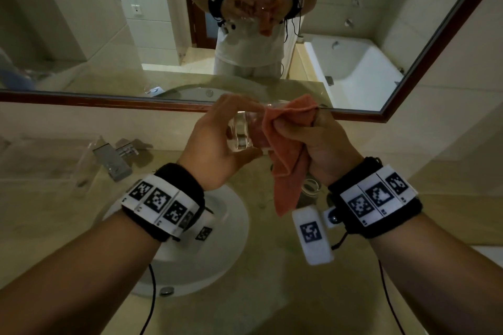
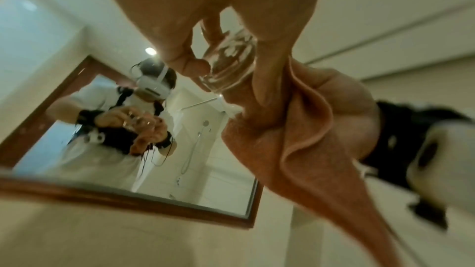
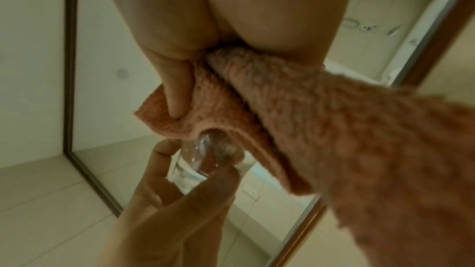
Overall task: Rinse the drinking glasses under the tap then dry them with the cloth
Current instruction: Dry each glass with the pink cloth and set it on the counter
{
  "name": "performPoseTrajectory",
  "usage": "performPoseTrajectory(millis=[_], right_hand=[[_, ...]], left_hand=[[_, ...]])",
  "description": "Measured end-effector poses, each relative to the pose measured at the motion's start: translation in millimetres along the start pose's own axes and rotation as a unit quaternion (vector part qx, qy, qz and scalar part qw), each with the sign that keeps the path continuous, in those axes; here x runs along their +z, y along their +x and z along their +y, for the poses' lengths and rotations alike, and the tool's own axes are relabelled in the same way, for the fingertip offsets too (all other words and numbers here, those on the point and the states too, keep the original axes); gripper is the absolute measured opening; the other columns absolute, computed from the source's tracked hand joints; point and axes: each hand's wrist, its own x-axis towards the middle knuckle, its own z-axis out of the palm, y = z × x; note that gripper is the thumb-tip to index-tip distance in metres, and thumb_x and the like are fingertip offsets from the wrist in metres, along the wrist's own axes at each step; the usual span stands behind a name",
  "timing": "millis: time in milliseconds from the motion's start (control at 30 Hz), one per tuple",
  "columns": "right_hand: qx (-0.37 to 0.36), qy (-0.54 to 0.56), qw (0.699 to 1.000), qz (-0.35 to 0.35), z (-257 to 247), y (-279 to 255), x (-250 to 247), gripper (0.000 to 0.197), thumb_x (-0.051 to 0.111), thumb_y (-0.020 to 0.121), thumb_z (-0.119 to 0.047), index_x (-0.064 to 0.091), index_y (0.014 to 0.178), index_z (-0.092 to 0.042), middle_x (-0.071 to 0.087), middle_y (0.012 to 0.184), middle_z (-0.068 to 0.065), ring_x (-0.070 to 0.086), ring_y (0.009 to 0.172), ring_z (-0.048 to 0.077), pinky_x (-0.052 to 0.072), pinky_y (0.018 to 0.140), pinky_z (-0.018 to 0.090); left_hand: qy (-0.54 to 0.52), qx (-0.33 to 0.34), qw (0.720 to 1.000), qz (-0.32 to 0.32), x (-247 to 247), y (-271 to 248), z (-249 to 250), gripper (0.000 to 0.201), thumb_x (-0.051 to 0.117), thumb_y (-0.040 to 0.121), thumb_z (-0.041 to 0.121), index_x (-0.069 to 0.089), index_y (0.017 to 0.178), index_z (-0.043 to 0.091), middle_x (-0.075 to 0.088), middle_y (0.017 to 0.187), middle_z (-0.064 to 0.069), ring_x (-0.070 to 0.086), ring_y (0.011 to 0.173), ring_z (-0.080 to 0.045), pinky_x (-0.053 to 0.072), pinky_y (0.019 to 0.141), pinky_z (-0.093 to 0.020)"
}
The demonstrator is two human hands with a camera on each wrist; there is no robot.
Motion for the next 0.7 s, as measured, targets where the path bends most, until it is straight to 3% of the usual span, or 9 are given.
performPoseTrajectory(millis=[67,167,267,333,433,533,600,700], right_hand=[[-0.022,-0.027,0.999,-0.009,-1.2,-1.5,0.0,0.009,0.068,0.083,-0.012,0.074,0.090,-0.015,0.074,0.084,-0.001,0.069,0.071,0.010,0.057,0.060,0.023],[-0.063,-0.067,0.995,-0.045,-2.5,-2.3,-0.6,0.017,0.064,0.087,-0.003,0.068,0.102,-0.008,0.075,0.090,-0.004,0.072,0.081,0.009,0.056,0.068,0.019],[-0.082,-0.112,0.988,-0.070,-2.8,-1.7,1.1,0.019,0.068,0.084,-0.005,0.069,0.101,-0.012,0.076,0.097,-0.003,0.072,0.094,0.016,0.056,0.080,0.026],[-0.081,-0.122,0.987,-0.064,-1.9,-0.8,1.0,0.018,0.068,0.085,-0.003,0.071,0.098,-0.014,0.076,0.096,0.000,0.072,0.092,0.017,0.056,0.079,0.027],[-0.042,-0.052,0.997,-0.026,-2.8,0.8,1.7,0.011,0.069,0.083,-0.008,0.071,0.094,-0.008,0.076,0.086,-0.001,0.072,0.079,0.013,0.056,0.070,0.023],[-0.011,-0.020,1.000,0.008,-2.7,0.4,2.2,0.027,0.069,0.076,-0.016,0.067,0.098,0.001,0.074,0.082,0.001,0.071,0.075,0.012,0.056,0.065,0.022],[-0.008,-0.029,1.000,0.008,-1.8,-0.7,1.6,0.027,0.068,0.076,-0.017,0.067,0.097,0.000,0.074,0.082,0.002,0.070,0.072,0.013,0.057,0.062,0.023],[-0.036,-0.053,0.998,-0.003,-0.9,-1.1,0.1,0.014,0.068,0.082,-0.010,0.069,0.095,-0.006,0.074,0.084,-0.001,0.070,0.073,0.011,0.056,0.061,0.021]], left_hand=[[-0.085,-0.088,0.992,-0.013,-1.0,2.5,0.7,0.064,0.086,0.065,0.039,0.054,0.118,0.026,0.062,0.121,0.009,0.066,0.099,-0.012,0.059,0.074,-0.036],[-0.244,-0.246,0.937,-0.046,-2.0,7.1,6.0,0.070,0.072,0.069,0.065,0.061,0.121,0.020,0.071,0.107,0.001,0.072,0.087,-0.018,0.058,0.068,-0.034],[-0.312,-0.328,0.891,-0.044,-2.3,8.3,9.1,0.050,0.052,0.086,0.060,0.071,0.103,0.017,0.075,0.083,-0.005,0.071,0.065,-0.024,0.053,0.058,-0.029],[-0.294,-0.294,0.909,-0.028,-2.6,9.0,8.1,0.043,0.059,0.090,0.048,0.068,0.106,0.009,0.072,0.079,-0.005,0.066,0.060,-0.023,0.050,0.056,-0.030],[-0.117,-0.135,0.983,-0.035,-0.8,4.1,4.3,0.045,0.079,0.082,0.032,0.060,0.117,0.013,0.070,0.102,0.004,0.071,0.082,-0.013,0.057,0.066,-0.032],[0.009,-0.020,1.000,-0.022,1.5,-2.2,2.5,0.058,0.087,0.072,0.027,0.056,0.120,0.018,0.066,0.109,0.009,0.066,0.094,-0.007,0.056,0.078,-0.034],[0.013,-0.006,1.000,-0.023,-0.1,-1.4,-0.5,0.062,0.088,0.071,0.028,0.055,0.122,0.019,0.064,0.112,0.010,0.065,0.097,-0.007,0.056,0.080,-0.034],[-0.102,-0.124,0.986,-0.049,-4.8,5.6,2.5,0.055,0.080,0.078,0.037,0.054,0.124,0.021,0.064,0.114,0.009,0.069,0.094,-0.007,0.056,0.072,-0.023]])
